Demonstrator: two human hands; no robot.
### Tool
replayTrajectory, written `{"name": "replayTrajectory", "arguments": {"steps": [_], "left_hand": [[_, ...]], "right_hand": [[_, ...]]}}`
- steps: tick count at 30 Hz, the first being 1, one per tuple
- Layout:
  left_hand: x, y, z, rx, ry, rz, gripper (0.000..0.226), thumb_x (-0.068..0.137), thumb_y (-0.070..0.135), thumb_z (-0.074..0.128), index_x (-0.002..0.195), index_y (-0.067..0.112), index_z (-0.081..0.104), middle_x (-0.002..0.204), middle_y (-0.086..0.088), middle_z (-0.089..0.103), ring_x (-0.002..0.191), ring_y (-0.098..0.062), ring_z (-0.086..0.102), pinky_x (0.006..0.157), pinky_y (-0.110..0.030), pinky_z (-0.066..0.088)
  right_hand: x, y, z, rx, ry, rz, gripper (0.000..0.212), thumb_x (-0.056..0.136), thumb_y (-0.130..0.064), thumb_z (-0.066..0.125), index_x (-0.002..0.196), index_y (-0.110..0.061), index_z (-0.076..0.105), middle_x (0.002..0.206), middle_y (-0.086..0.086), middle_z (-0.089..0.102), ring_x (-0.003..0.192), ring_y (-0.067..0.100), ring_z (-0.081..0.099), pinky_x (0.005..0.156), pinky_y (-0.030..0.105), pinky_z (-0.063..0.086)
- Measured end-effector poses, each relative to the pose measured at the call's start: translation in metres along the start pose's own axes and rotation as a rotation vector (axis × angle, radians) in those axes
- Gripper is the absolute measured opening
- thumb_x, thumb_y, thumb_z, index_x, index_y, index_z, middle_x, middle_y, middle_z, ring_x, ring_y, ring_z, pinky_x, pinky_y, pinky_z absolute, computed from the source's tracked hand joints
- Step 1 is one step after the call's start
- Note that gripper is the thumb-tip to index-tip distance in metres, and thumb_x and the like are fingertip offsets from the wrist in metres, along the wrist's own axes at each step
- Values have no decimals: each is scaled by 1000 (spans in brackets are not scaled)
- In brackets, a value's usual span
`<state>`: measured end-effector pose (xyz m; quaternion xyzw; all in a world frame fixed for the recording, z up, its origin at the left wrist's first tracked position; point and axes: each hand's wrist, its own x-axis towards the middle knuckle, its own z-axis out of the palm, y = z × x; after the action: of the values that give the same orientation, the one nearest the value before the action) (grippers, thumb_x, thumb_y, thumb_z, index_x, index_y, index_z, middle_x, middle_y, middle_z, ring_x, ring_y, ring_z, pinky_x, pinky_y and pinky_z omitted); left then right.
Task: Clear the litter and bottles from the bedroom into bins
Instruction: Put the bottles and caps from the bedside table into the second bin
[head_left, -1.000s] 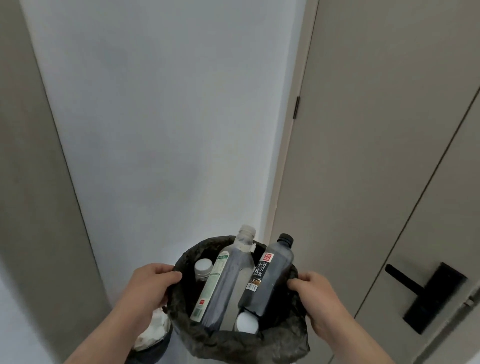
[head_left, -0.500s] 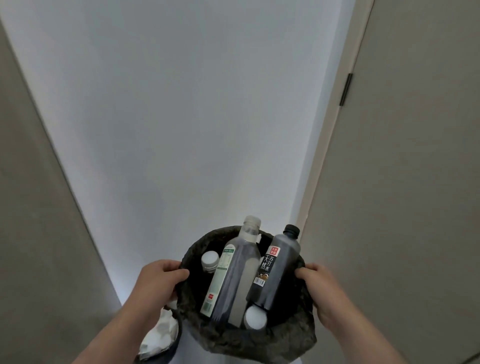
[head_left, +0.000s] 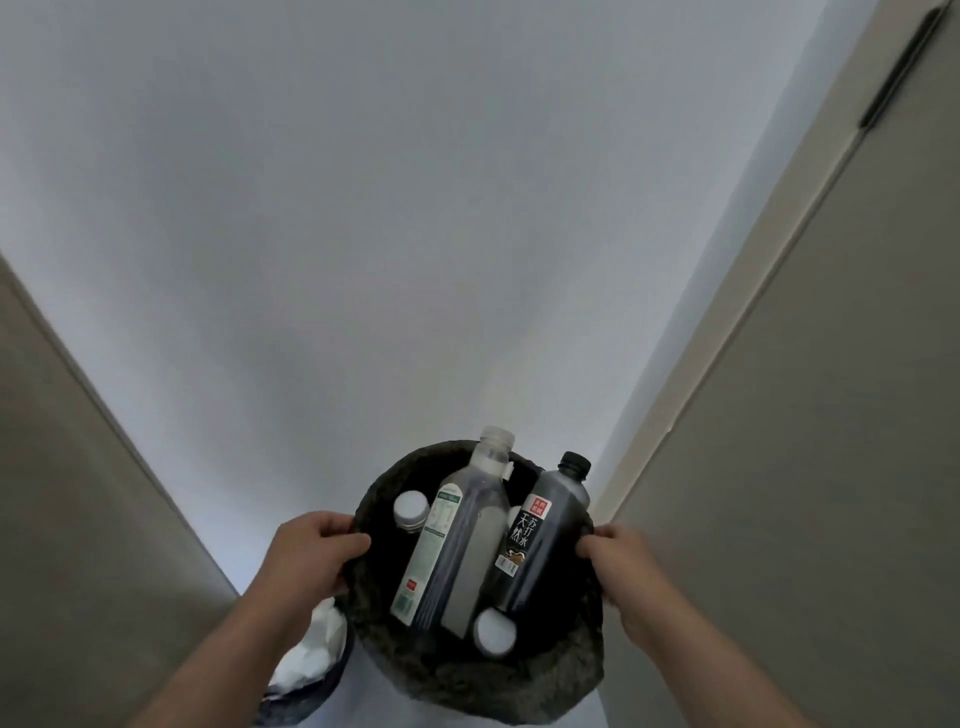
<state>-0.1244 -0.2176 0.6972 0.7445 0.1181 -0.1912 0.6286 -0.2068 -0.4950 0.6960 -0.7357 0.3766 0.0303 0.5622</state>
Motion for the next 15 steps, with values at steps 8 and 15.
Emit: {"name": "replayTrajectory", "arguments": {"steps": [8, 15], "left_hand": [[97, -65, 30, 66, 56, -150, 13, 83, -9, 58, 88, 0, 67, 81, -18, 67, 66, -23, 62, 56, -28, 55], [194, -167, 65, 122, 82, -261, 18, 81, -12, 54, 73, 0, 64, 66, -18, 61, 63, -25, 59, 66, -41, 55]], "right_hand": [[115, 39, 48, -104, -103, 93, 10, 80, 2, 48, 81, -5, 56, 80, 15, 55, 74, 23, 52, 70, 40, 47], [231, 116, 95, -240, -176, 119, 8, 82, -3, 52, 85, -5, 59, 88, 14, 65, 84, 26, 63, 76, 39, 52]]}}
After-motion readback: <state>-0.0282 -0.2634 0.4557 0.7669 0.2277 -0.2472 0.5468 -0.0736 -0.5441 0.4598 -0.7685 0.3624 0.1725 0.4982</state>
